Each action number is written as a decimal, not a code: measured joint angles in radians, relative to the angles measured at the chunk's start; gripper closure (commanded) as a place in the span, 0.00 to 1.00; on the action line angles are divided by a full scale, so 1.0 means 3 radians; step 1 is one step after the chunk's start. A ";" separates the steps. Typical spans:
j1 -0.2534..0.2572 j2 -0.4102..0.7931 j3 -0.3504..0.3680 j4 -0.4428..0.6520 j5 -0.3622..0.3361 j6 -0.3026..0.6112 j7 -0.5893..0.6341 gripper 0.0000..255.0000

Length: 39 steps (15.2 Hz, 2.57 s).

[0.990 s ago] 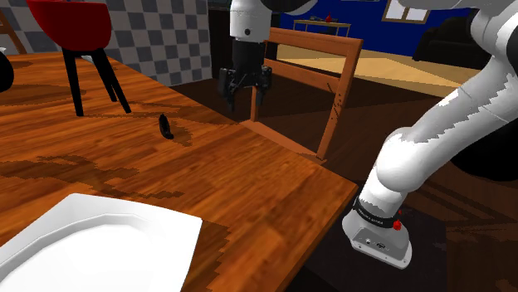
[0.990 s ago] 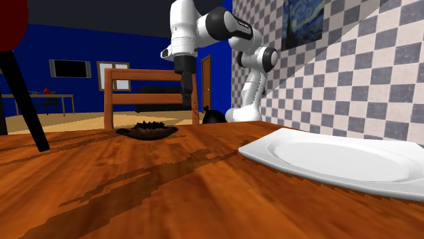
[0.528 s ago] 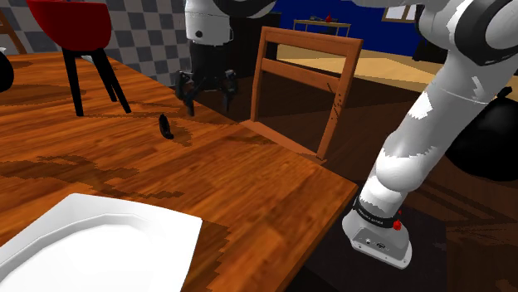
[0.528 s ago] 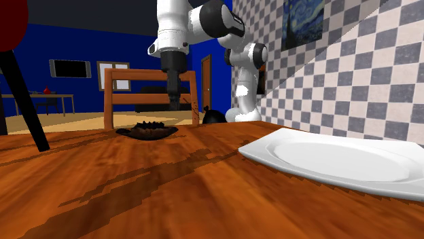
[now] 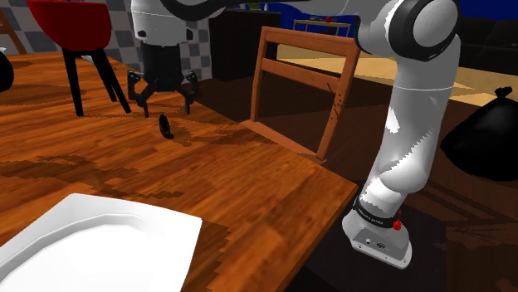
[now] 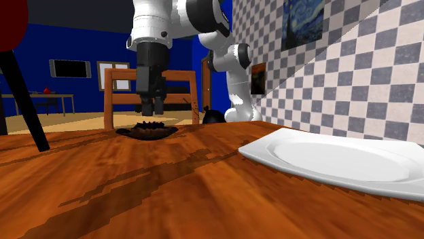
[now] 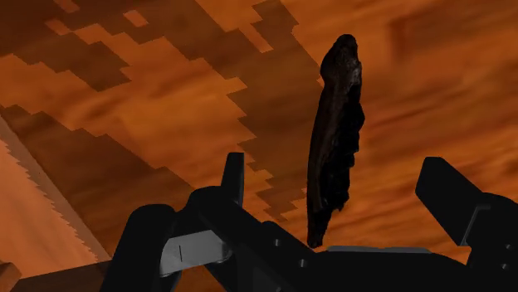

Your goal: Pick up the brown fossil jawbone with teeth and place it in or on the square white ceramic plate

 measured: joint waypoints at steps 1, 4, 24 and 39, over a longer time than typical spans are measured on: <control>0.0033 0.0073 0.0000 0.0063 -0.0048 0.0003 0.0054 0.00; 0.0049 0.0120 -0.0005 0.0000 -0.0081 0.0108 0.0096 0.00; 0.0045 0.0143 -0.0012 -0.0182 -0.0098 0.0311 0.0112 1.00; 0.0124 0.0226 0.0005 0.0498 -0.0140 -0.0296 0.0126 1.00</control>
